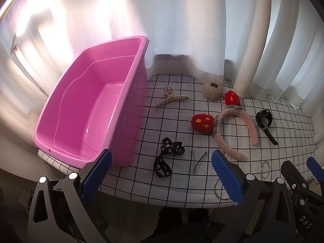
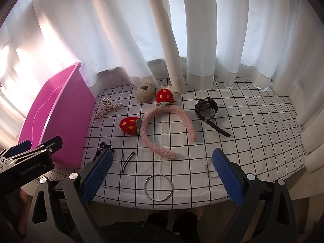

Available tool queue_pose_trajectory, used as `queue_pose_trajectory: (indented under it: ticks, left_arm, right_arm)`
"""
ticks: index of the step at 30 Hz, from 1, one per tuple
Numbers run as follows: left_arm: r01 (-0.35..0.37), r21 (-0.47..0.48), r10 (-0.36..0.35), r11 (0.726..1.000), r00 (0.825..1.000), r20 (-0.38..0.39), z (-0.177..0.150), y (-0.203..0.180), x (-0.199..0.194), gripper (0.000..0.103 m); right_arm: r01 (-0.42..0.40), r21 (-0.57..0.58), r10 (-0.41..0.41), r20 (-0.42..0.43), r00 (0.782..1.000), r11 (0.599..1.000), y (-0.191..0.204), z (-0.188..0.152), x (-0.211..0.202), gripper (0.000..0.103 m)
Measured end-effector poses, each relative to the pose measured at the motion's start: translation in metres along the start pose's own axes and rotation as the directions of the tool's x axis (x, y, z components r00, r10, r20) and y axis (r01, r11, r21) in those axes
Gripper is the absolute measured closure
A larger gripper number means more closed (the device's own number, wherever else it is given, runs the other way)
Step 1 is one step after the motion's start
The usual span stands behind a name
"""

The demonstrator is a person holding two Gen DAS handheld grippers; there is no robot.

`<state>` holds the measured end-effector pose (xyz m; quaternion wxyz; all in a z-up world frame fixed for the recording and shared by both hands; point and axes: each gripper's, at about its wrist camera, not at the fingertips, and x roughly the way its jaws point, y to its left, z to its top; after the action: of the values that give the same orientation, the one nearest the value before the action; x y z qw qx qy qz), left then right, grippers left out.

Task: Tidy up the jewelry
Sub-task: 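Move the left tool toward the large silver hoop ring and grasp it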

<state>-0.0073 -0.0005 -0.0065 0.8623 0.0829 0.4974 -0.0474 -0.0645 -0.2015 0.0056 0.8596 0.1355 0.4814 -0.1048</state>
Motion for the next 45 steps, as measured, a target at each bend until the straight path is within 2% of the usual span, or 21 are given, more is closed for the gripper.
queue_pose_trajectory:
  ticks: [4, 9, 14, 18, 22, 27, 35, 45]
  left_arm:
    - [0.031, -0.015, -0.032, 0.999, 0.998, -0.052, -0.007, -0.007, 0.015, 0.006]
    - [0.071, -0.009, -0.072, 0.997, 0.993, -0.098, -0.025, -0.025, 0.034, 0.006]
    - [0.127, 0.05, -0.12, 0.991, 0.985, -0.126, -0.052, -0.056, 0.057, 0.006]
    - [0.174, 0.086, -0.155, 0.981, 0.969, -0.191, -0.078, -0.082, 0.079, 0.006]
    - [0.198, 0.095, -0.173, 0.976, 0.959, -0.224, -0.099, -0.106, 0.096, 0.006]
    - [0.192, 0.088, -0.168, 0.977, 0.959, -0.23, -0.116, -0.13, 0.116, 0.006]
    - [0.181, 0.024, -0.173, 0.983, 0.966, -0.191, -0.126, -0.141, 0.133, 0.006]
    - [0.144, 0.005, -0.141, 0.99, 0.978, -0.152, -0.129, -0.152, 0.152, 0.006]
  right_arm:
    - [0.007, 0.033, -0.007, -0.023, 1.0, 0.999, -0.021, -0.004, 0.006, 0.009]
    - [0.036, 0.017, -0.035, -0.058, 0.998, 0.999, -0.055, -0.015, 0.025, 0.009]
    - [0.037, -0.021, -0.039, -0.13, 0.991, 0.999, -0.094, -0.036, 0.063, 0.009]
    - [0.038, -0.074, -0.051, -0.185, 0.981, 0.997, -0.116, -0.055, 0.099, 0.009]
    - [0.01, -0.113, -0.033, -0.205, 0.978, 0.993, -0.129, -0.068, 0.126, 0.009]
    - [-0.027, -0.138, -0.004, -0.221, 0.975, 0.99, -0.138, -0.078, 0.15, 0.009]
    - [-0.078, -0.171, 0.04, -0.212, 0.976, 0.982, -0.14, -0.08, 0.171, 0.009]
    - [-0.015, -0.265, -0.029, -0.159, 0.987, 0.964, -0.135, -0.081, 0.182, 0.009]
